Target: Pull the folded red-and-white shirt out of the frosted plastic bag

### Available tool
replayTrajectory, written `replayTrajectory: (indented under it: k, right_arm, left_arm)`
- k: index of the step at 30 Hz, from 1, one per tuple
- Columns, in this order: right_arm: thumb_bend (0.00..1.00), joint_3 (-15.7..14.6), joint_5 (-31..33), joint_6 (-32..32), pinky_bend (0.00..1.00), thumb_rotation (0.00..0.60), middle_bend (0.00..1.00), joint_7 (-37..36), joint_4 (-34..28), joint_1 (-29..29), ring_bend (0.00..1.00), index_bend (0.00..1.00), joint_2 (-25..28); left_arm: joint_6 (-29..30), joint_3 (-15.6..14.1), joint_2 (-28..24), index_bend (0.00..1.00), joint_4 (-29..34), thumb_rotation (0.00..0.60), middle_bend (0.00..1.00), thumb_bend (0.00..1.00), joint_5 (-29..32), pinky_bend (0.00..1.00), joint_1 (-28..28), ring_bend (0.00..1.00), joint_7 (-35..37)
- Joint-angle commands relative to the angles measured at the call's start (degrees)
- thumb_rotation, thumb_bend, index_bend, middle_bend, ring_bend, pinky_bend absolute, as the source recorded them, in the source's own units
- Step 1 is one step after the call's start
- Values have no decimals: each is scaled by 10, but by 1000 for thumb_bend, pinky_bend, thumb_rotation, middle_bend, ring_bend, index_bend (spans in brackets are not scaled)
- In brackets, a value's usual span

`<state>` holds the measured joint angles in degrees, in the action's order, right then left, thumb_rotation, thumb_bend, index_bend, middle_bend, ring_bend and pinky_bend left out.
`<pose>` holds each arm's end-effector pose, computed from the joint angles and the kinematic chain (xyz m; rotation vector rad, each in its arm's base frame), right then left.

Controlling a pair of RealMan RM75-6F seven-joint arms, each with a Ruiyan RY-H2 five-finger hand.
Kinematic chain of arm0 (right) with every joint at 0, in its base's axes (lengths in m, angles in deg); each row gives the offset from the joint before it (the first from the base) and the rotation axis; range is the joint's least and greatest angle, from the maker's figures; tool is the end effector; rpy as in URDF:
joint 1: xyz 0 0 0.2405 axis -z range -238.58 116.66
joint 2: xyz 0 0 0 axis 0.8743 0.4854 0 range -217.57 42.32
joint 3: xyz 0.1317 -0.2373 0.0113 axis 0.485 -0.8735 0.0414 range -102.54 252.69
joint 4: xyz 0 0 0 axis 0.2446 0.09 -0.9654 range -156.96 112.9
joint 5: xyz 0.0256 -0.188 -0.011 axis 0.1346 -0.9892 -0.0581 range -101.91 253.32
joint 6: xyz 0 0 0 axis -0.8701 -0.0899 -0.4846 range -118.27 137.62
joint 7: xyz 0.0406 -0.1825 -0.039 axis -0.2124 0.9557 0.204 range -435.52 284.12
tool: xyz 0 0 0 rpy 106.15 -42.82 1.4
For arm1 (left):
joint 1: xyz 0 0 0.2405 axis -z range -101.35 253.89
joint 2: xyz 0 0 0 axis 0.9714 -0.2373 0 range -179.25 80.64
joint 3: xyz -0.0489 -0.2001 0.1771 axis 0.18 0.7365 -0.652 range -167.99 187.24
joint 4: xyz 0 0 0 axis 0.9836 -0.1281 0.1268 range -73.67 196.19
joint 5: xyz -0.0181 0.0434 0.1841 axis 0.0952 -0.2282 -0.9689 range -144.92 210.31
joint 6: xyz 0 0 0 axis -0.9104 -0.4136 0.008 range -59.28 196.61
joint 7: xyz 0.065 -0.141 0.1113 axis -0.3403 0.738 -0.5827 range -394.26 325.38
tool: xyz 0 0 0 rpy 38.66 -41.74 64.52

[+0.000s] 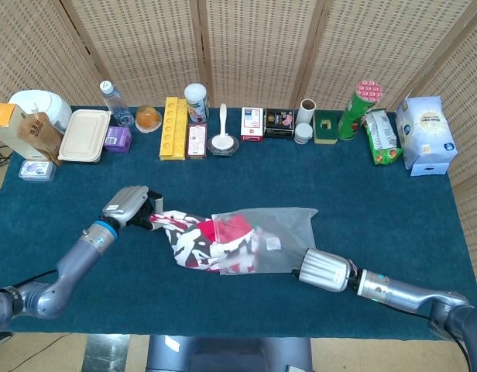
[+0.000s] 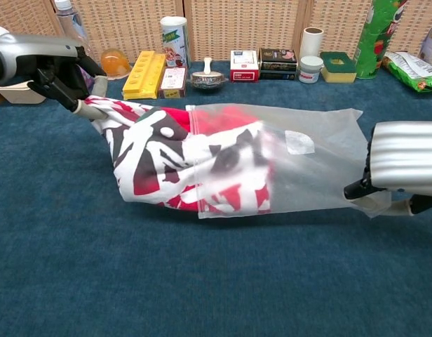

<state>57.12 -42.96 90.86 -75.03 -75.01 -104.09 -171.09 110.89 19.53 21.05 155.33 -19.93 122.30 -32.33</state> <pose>-0.2034 -0.3094 0.0104 2.5331 0.1507 0.9166 -0.1723 0.4067 0.0546 -1.7392 -1.4234 -0.9109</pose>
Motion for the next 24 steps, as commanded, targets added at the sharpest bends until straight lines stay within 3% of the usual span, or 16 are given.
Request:
replayTrajectory:
  k: [1,16,19,20,22,24]
  right_arm:
    - [477,0,5,-1,1000,600,928,0,2,7,1000,808,7]
    - [478,13,43,-3,1000,600,928,-21,43,47,1000,806,41]
    - [456,17,47,-5,1000,600,886,-18,48,50,1000,756,43]
    - [435,19,51,-10,1000,600,835,-15,48,52,995,699,44]
    - [367,26,62,-19,968,600,725,-9,40,55,945,566,47]
    - [215,31,70,-23,869,600,590,-8,31,57,813,391,49]
  left_arm:
    - [0,0,-4,816,-7,600,1000,419,-5,1000,-5,1000,7]
    - [-4,7,-3,816,-73,600,1000,418,0,1000,-10,1000,15]
    - [-3,10,-2,812,-75,600,1000,396,-6,999,-13,993,23]
    - [-1,12,-1,770,-75,600,983,365,-14,980,-15,936,30]
    - [-4,10,-3,589,-72,600,828,287,-34,855,-19,717,40]
    - [-5,10,-7,298,-70,600,491,193,-46,559,-22,367,47]
